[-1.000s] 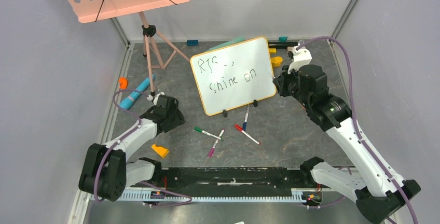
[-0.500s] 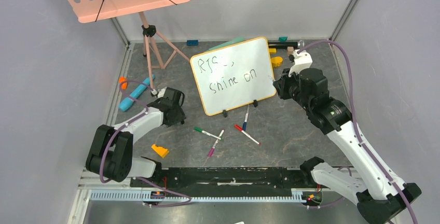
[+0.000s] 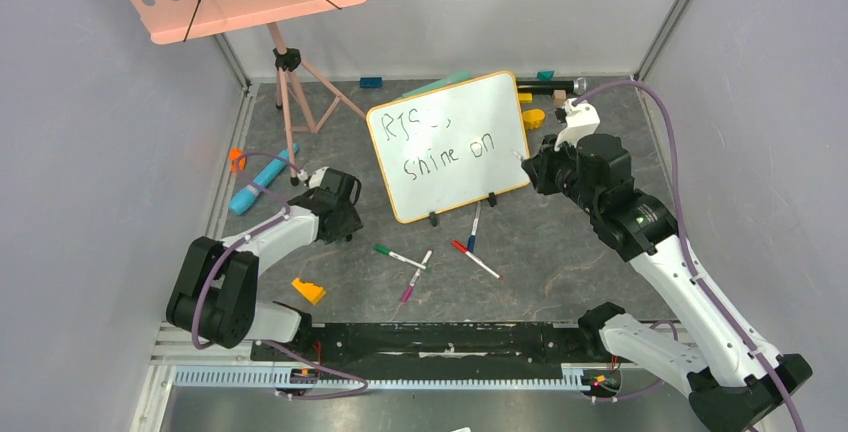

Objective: Write a sentence on the whiteboard
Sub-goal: Pick up the pen cap from the center of the board.

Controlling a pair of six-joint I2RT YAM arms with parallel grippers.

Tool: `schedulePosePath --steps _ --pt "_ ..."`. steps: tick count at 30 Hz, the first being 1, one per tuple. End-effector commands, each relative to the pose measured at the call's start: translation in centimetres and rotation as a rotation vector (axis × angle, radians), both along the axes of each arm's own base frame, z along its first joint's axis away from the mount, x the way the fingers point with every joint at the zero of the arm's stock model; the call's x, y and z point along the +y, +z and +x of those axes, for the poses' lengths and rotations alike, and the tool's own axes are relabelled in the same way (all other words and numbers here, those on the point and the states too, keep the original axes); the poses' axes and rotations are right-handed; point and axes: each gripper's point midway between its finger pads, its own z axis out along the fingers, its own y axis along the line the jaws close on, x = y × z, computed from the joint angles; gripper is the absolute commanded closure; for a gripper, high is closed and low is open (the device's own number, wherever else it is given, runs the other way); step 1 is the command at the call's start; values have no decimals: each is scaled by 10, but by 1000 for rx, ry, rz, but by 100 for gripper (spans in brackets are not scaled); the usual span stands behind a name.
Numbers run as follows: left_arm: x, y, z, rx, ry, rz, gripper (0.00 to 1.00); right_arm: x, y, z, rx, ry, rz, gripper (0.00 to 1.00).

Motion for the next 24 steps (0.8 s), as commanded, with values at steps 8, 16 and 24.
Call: schedulePosePath --steps 8,16,24 --pt "6 -21 -29 88 16 62 63 7 -1 4 -15 10 38 100" --pt "-15 0 -12 -54 -67 -54 98 15 -10 4 12 47 47 100" --pt "-33 46 3 -344 -193 -165 98 50 -21 -3 129 225 78 100"
